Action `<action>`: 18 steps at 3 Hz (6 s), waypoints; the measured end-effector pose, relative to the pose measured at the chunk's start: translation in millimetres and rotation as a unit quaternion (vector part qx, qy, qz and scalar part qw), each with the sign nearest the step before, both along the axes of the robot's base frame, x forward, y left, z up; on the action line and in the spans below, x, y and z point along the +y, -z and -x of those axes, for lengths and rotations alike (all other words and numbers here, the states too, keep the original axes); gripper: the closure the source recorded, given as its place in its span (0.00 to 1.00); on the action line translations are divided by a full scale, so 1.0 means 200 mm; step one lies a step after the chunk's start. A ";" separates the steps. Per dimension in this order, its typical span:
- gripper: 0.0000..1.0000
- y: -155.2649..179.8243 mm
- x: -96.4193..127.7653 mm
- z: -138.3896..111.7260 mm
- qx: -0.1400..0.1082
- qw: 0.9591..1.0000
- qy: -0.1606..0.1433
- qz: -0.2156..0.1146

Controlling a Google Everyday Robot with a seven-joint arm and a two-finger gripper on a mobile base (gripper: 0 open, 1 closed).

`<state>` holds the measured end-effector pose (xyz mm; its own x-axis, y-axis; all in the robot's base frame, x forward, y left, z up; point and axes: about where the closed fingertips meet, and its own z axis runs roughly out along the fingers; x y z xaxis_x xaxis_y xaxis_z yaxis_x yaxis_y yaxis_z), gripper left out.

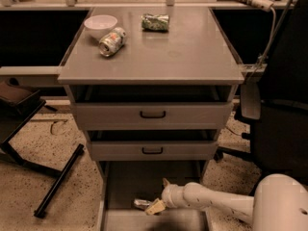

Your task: Pick redbull can from bottom drawer and place on counter

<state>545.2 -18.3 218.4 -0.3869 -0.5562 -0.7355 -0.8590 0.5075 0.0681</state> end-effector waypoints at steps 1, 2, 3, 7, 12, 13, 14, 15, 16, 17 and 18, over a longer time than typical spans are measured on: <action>0.00 0.17 0.05 0.00 0.021 1.000 -0.006 -0.001; 0.00 0.29 0.14 0.04 0.032 0.999 -0.024 -0.008; 0.00 0.38 0.21 0.07 0.035 0.998 -0.041 -0.011; 0.63 0.51 0.22 0.10 0.051 0.998 -0.027 -0.003; 1.00 -0.84 0.11 0.16 -0.084 0.994 -0.043 -0.052; 1.00 -0.97 0.11 0.14 -0.086 0.994 -0.056 -0.048; 1.00 -1.48 0.02 0.01 -0.101 0.991 -0.047 -0.068; 1.00 -2.07 -0.05 -0.03 -0.104 0.991 -0.053 -0.073; 1.00 -2.61 -0.12 -0.06 -0.112 0.991 -0.054 -0.051; 1.00 -2.73 -0.11 -0.05 -0.122 0.990 -0.064 -0.038; 1.00 -2.73 -0.11 -0.05 -0.122 0.990 -0.064 -0.038</action>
Offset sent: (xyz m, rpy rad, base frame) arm -0.0153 0.0463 -0.0885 0.0319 0.0873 0.0873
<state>554.5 -41.3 764.9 -0.1223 -0.5287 -0.8400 -0.9114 0.3949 -0.1158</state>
